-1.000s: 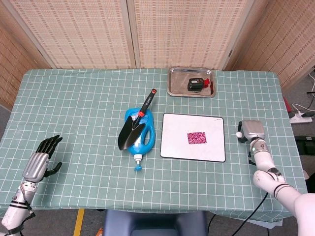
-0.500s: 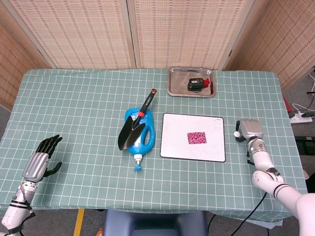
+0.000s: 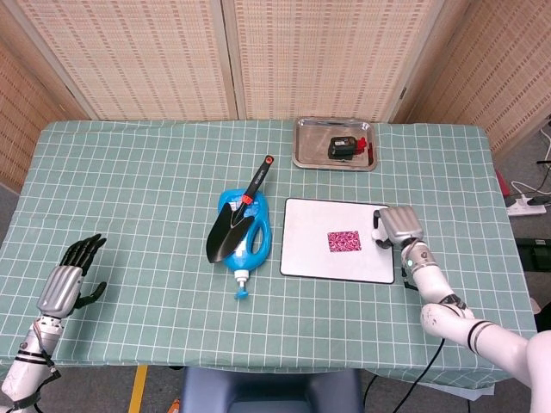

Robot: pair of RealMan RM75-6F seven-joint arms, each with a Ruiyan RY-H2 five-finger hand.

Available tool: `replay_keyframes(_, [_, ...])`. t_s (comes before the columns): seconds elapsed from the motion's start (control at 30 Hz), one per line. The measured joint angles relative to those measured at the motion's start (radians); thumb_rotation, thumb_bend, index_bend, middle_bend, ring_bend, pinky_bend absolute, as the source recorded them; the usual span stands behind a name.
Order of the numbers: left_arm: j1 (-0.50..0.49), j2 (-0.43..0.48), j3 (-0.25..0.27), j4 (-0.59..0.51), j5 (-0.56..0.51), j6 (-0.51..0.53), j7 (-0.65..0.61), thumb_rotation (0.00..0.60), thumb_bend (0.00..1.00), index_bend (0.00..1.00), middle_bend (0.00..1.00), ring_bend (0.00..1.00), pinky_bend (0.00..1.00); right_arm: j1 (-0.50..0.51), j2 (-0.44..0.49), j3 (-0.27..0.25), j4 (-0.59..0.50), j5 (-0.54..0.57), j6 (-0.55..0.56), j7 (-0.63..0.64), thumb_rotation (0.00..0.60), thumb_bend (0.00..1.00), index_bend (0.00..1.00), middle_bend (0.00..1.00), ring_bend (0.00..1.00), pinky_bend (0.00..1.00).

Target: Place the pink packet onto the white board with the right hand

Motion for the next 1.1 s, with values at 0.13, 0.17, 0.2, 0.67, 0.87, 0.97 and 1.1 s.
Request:
replay_keyframes(0.13, [0.0,0.001,0.0,0.001,0.0,0.0,-0.005,0.6,0.32,0.0,0.0,0.0,0.0,0.035,-0.024,-0.002,-0.024,0.051,0.01,-0.059,0.6,0.29,0.54,1.0,0.99,1.0])
replay_keyframes(0.17, [-0.001,0.002,-0.001,0.001,0.0,0.0,-0.007,0.6,0.32,0.0,0.0,0.0,0.0,0.041,-0.031,-0.003,-0.026,0.058,0.01,-0.068,0.6,0.29,0.54,1.0,0.99,1.0])
replay_keyframes(0.2, [-0.001,0.002,-0.001,0.001,0.0,0.0,-0.008,0.6,0.32,0.0,0.0,0.0,0.0,0.046,-0.037,-0.005,-0.027,0.065,0.011,-0.078,0.6,0.29,0.54,1.0,0.99,1.0])
replay_keyframes(0.67, [-0.002,0.005,0.0,0.002,0.002,0.001,-0.018,0.6,0.32,0.0,0.0,0.0,0.0,0.105,-0.086,-0.031,-0.041,0.166,0.034,-0.155,0.6,0.29,0.52,1.0,0.99,1.0])
replay_keyframes(0.87, [-0.001,0.005,0.0,0.004,0.001,0.001,-0.021,0.6,0.32,0.0,0.0,0.0,0.0,0.113,-0.084,-0.044,-0.041,0.187,0.036,-0.166,0.6,0.18,0.42,1.0,0.99,1.0])
replay_keyframes(0.97, [-0.002,0.005,-0.001,0.004,0.002,0.002,-0.024,0.6,0.32,0.0,0.0,0.0,0.0,0.115,-0.079,-0.044,-0.048,0.187,0.044,-0.163,0.6,0.16,0.38,1.0,0.99,1.0])
replay_keyframes(1.1, [-0.001,0.005,-0.001,0.006,0.002,0.004,-0.029,0.6,0.32,0.0,0.0,0.0,0.0,0.114,-0.063,-0.042,-0.071,0.182,0.057,-0.155,0.6,0.15,0.38,1.0,0.99,1.0])
